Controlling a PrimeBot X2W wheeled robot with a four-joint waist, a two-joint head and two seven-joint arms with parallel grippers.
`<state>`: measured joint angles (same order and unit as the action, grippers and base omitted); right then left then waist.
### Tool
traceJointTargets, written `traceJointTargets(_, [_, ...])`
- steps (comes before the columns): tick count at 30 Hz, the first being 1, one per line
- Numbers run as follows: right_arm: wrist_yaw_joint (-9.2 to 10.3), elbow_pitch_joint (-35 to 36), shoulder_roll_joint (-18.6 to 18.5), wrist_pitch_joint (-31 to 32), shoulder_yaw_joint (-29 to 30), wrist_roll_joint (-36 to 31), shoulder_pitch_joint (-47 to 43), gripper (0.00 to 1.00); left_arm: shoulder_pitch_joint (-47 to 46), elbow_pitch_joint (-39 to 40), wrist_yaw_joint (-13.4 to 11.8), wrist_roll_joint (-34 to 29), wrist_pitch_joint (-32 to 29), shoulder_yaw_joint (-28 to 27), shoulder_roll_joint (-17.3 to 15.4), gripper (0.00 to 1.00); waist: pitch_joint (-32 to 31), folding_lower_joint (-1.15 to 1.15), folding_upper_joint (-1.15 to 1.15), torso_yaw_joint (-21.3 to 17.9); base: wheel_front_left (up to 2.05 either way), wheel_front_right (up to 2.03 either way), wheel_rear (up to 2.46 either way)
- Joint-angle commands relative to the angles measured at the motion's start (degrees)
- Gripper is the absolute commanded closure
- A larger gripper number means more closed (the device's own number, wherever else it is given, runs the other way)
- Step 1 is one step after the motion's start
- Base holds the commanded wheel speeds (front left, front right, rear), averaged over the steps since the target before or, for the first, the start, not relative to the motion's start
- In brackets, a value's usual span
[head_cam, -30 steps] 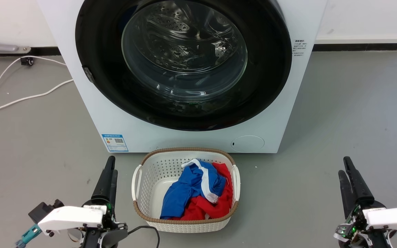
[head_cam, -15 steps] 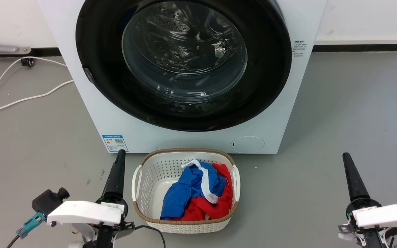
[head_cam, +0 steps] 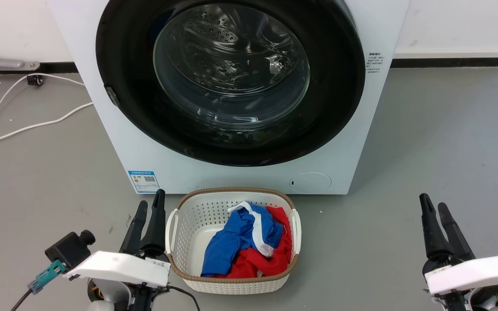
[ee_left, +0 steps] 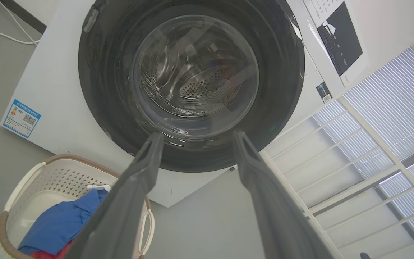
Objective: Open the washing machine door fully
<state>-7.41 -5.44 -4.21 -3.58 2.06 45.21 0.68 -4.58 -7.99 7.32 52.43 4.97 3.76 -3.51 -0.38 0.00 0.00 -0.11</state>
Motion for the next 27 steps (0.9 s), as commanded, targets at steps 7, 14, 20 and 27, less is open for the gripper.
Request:
traceJointTargets(7, [-0.1, 2.3, -0.3, 0.0, -0.5, -8.2, -0.4, 0.0, -1.5, 0.0, 0.2, -7.7, 1.6, 0.8, -1.0, 0.0, -0.2, 0.0, 0.0, -0.1, 0.0, 0.0, 0.0])
traceJointTargets(14, [-0.1, 3.4, -0.5, 0.2, -1.0, -14.1, -1.0, 0.0, -1.7, -1.4, 0.2, -14.3, 2.8, 1.8, -1.9, 0.0, -0.3, 0.0, 0.0, -0.1, 0.0, 0.0, 0.0])
traceJointTargets(20, [-0.11, 4.1, -0.5, 0.5, -0.8, -19.0, -1.5, 0.0, -2.0, -2.2, 0.0, -19.8, 3.7, 2.3, -2.6, 0.0, -0.3, 0.0, 0.0, -0.1, 0.0, 0.0, 0.0])
traceJointTargets(27, [-0.11, 4.8, -0.2, 0.7, -0.7, -24.2, -2.1, 0.0, -2.1, -3.0, -0.4, -24.6, 4.7, 2.6, -2.7, 0.0, -0.4, 0.0, 0.0, -0.2, 0.0, 0.0, 0.0])
